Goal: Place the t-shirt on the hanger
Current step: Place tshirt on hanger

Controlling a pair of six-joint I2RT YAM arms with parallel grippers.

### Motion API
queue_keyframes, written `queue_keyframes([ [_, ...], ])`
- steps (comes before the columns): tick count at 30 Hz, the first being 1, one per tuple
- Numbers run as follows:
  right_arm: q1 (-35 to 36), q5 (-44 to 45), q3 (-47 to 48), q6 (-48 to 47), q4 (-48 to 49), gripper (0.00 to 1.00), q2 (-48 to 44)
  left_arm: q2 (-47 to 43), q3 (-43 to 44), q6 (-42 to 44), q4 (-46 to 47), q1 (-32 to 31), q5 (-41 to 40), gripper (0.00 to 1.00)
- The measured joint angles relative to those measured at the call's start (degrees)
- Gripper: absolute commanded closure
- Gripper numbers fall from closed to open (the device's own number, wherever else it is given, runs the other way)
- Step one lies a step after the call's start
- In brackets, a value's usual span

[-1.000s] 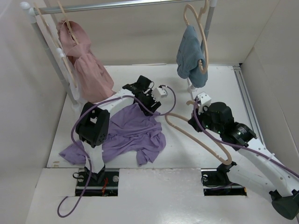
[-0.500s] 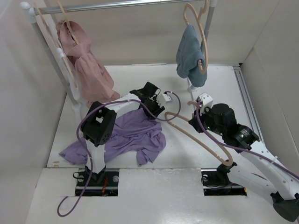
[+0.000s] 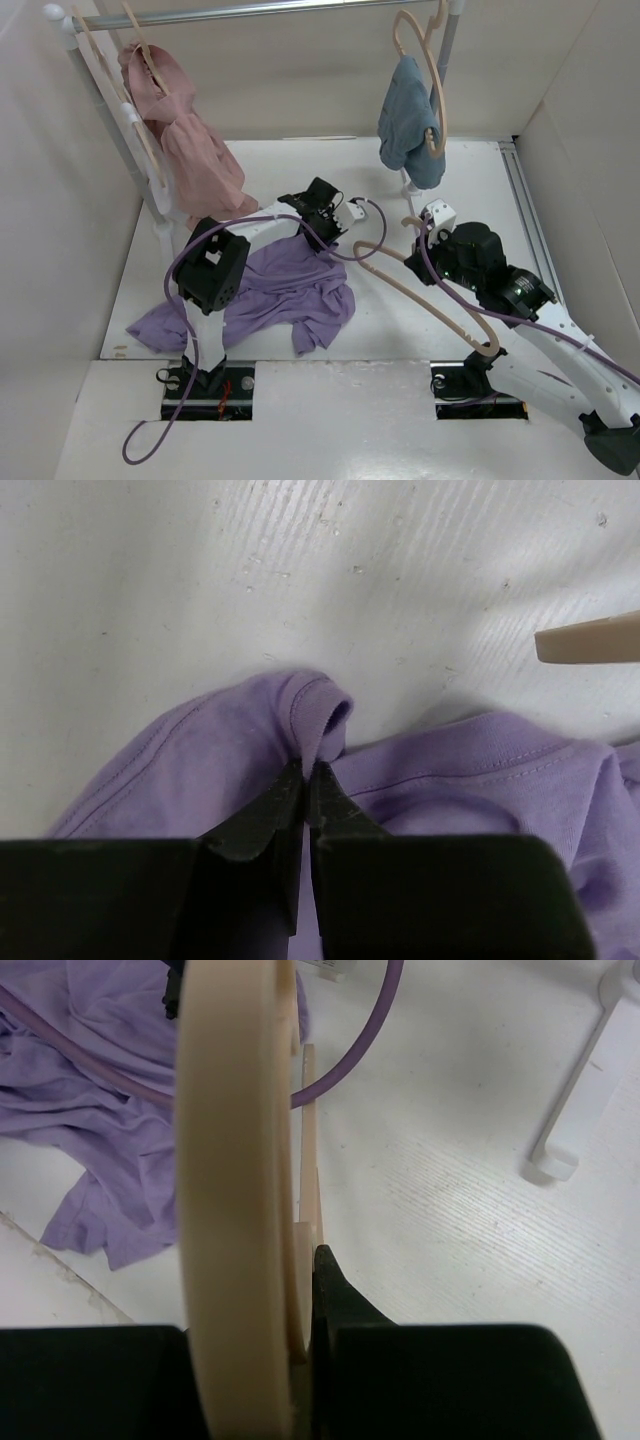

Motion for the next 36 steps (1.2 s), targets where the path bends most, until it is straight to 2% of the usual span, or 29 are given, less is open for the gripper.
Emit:
queue_keyframes([
  [4,0.2,-0.3,0.0,-0.2,0.1,1.0,0.2,-1.1,0.0,1.3,-1.6,0.4,-0.7,1.0],
  [8,1.9,-1.5,0.0,-1.0,1.2,1.0,0.7,-2.3,2.8,3.4,-6.8,1.2,0.0,1.0],
  [18,4.1,-4.1,0.0,-1.9,9.8,1.0,7.2,-4.2,7.6,6.0,-17.3,2.3,4.8,1.0],
  [25,4.5,-4.5,0.0,-3.4,16.3,1.0,10.5,-2.5,16.8,5.3,-25.2,5.0,10.3,1.0],
  [29,6.0,-5.2,-0.2,-4.7,18.1,1.0,11.2,0.1,20.9,3.4,-26.1,8.1,11.8,1.0],
  [36,6.6,-8.4,-2.2,-6.1,22.4,1.0,11.5,0.5,20.5,2.9,-26.6,9.0,13.1,1.0],
])
